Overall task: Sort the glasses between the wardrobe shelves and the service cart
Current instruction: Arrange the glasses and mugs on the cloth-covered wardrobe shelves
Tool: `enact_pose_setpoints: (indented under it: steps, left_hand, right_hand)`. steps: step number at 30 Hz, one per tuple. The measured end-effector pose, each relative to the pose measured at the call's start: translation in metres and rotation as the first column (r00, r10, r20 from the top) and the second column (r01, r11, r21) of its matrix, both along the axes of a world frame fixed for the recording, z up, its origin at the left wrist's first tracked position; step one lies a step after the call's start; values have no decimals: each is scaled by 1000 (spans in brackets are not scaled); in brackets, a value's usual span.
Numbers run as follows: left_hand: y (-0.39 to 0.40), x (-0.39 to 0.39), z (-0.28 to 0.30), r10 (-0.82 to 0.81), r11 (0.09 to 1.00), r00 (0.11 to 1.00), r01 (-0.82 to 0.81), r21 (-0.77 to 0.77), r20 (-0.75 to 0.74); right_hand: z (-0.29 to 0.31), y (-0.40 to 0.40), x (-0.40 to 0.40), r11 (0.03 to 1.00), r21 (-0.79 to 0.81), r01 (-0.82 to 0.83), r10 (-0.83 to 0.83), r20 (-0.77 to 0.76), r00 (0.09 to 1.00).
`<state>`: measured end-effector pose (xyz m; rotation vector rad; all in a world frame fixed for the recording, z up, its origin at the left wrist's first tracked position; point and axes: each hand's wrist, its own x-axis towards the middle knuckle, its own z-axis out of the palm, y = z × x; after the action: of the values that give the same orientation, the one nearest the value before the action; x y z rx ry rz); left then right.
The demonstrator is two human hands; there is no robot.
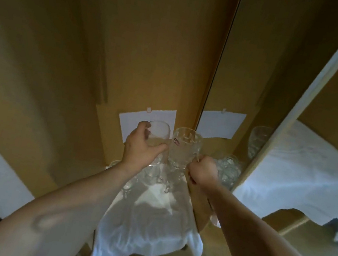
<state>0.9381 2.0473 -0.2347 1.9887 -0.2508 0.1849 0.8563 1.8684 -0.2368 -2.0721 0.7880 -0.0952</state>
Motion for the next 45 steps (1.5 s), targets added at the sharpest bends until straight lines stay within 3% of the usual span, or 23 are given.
enact_pose_setpoints:
  steps: [13,23,35,45]
  left_hand:
    - [-39,-177,79,106,994,987,-102,-43,124]
    - [-130,-271,110,-71,997,977,66,31,199]
    - [-248,-306,112,-230,967,960,244,-75,159]
    - [-348,-260,100,-262,960,958,271,-68,119]
  right_hand:
    - [73,-67,-166,986,99,-135,113,204,973]
    - [110,-151,-267,994,105,-25,1,216,976]
    - [113,-244,-336,981,82,179,-192,221,956]
    - [103,-329,-301,973,27,231,-231,209,950]
